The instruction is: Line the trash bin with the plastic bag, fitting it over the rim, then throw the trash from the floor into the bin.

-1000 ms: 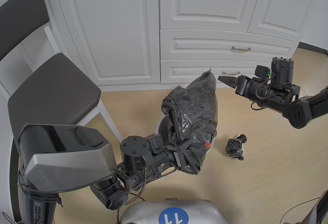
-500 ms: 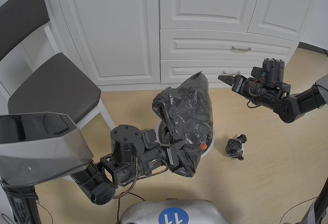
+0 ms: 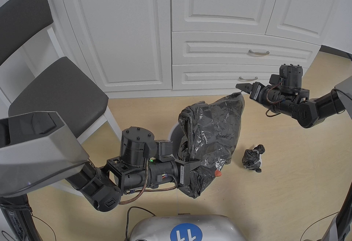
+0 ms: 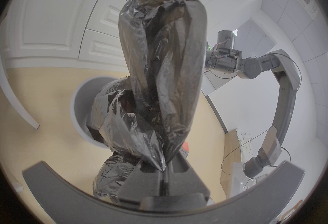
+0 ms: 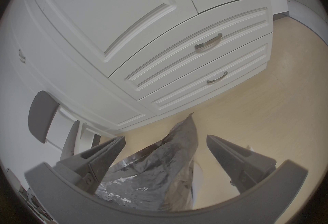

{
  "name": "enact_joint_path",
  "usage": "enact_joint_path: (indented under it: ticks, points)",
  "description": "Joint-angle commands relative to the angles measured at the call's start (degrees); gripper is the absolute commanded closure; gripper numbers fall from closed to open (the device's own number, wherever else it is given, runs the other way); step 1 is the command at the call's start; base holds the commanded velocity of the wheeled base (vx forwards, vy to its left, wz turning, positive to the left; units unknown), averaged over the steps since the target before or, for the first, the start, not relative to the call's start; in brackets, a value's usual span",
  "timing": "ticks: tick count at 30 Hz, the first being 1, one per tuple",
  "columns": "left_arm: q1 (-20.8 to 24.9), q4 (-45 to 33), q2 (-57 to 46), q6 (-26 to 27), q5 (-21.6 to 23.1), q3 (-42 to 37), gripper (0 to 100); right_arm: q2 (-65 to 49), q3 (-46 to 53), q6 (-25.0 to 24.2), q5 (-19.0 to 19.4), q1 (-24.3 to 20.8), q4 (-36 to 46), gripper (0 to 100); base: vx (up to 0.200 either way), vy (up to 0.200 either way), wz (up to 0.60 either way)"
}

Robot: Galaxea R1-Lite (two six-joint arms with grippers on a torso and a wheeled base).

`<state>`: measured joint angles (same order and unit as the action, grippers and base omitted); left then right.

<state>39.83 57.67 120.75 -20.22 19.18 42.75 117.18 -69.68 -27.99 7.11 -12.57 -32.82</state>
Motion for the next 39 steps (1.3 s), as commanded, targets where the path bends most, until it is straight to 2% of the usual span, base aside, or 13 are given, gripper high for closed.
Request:
enact_joint_path:
  ticks: [1,4,5,10,19,24,30,35,39]
  points:
    - [-0.3,-0.2,-0.2,0.2,0.2,1.2,100,1.8,-1.8,0.0,0.1,1.6,0.3,0,0.0,0.0,0.0]
    - [-0.5,-0.2,0.1,0.2,0.2,1.3,100,1.4,-1.8,0.0,0.1,2.5,0.3,0,0.0,0.0,0.0]
    - [-0.6,-0.2,0.1,0.2,0.2,1.4,100,1.3,-1.9,0.0,0.2,2.9,0.3,100,0.0,0.0,0.0]
    - [-0.9,-0.2,-0.2,0.3,0.2,0.8,100,2.0,-2.9,-0.2,0.5,3.3,0.4,100,0.0,0.0,0.0]
    - [-0.2,-0.2,-1.1,0.4,0.2,-0.2,100,10.6,-10.7,-10.2,0.2,-1.2,0.2,100,0.0,0.0,0.0]
    - [-0.1,0.1,-1.2,0.5,0.2,-1.0,100,15.5,-14.5,-12.4,-0.7,-2.7,-0.4,100,0.0,0.0,0.0]
    - [-0.2,0.2,-0.6,0.5,0.1,-1.0,100,15.8,-12.2,-12.3,-0.2,-4.1,0.9,100,0.0,0.0,0.0]
    - [-1.2,0.3,-0.6,0.4,-0.1,-1.1,100,14.0,-11.3,-10.8,0.4,-6.6,8.8,100,0.0,0.0,0.0]
    - [-2.3,0.5,-1.0,0.4,-0.3,-2.6,100,14.3,-10.2,-9.4,0.7,-8.3,10.5,100,0.0,0.0,0.0]
